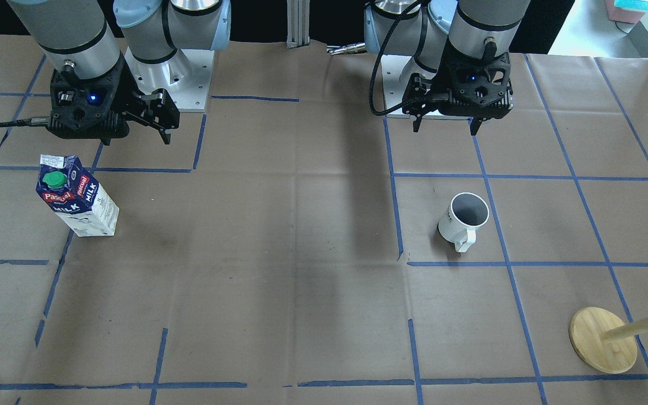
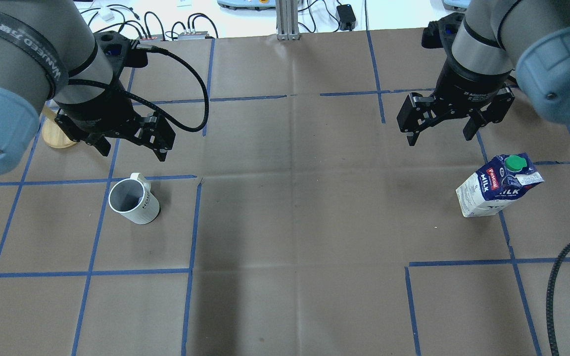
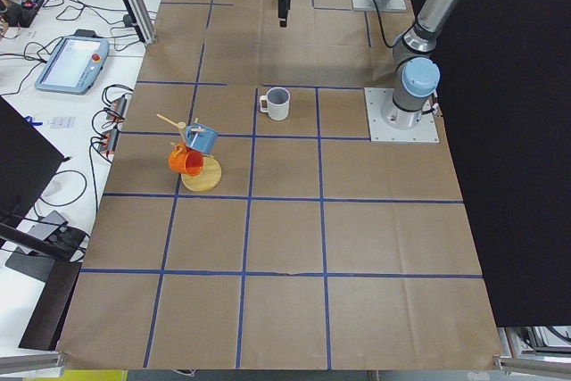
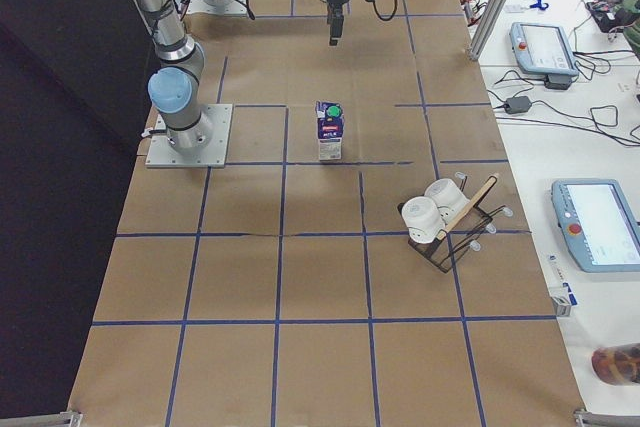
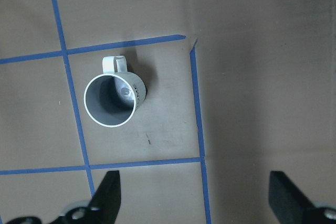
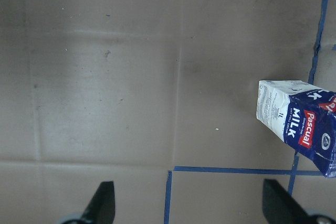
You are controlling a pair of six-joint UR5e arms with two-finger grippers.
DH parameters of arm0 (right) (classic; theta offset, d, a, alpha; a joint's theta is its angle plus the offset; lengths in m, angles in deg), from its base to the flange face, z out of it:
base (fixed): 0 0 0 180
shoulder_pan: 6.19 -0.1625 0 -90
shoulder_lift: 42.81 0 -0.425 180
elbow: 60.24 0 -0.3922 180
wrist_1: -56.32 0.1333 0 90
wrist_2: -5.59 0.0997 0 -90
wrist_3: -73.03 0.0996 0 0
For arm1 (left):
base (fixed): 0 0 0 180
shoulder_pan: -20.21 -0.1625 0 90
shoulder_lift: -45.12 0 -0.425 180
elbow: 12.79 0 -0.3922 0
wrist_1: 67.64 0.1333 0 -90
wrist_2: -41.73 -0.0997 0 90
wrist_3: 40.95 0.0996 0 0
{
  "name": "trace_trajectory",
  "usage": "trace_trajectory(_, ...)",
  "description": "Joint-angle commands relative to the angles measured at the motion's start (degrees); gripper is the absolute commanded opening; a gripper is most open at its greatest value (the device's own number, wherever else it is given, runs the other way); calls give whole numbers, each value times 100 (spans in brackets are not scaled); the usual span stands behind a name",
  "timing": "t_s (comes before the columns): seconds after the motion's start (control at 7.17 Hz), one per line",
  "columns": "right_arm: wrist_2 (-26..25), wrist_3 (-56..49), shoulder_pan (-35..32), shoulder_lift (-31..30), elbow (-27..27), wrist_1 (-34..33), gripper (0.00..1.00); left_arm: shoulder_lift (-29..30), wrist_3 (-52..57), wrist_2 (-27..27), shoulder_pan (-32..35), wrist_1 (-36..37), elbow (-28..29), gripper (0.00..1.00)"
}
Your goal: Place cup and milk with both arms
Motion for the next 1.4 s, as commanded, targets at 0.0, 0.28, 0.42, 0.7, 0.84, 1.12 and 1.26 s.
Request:
trace_trajectory(0.0, -1, -9, 4, 3, -3, -4, 100, -7, 291, -36, -45, 19, -32, 100)
trace_trajectory(0.28, -1, 0, 4, 3, -3, -4, 100, 167, 293, -71, -185, 19, -58, 100)
trace_trajectory(0.42, -1, -9, 4, 3, -3, -4, 100, 265, 320, -53, -551, 132, -198, 100)
trace_trajectory(0.7, -1, -9, 4, 3, -3, -4, 100, 335, 1098, -45, -1254, 578, -523, 100)
trace_trajectory(0.84, -1, -9, 4, 3, -3, -4, 100, 414, 1320, -62, -1484, 807, -707, 100)
trace_trajectory(1.12, 8, 0, 4, -6, -3, -4, 100, 791, 1638, -45, -1723, 1650, -1129, 99)
trace_trajectory(1.26, 8, 0, 4, -6, 5, -22, 100, 1028, 1647, -36, -1724, 2080, -1261, 99)
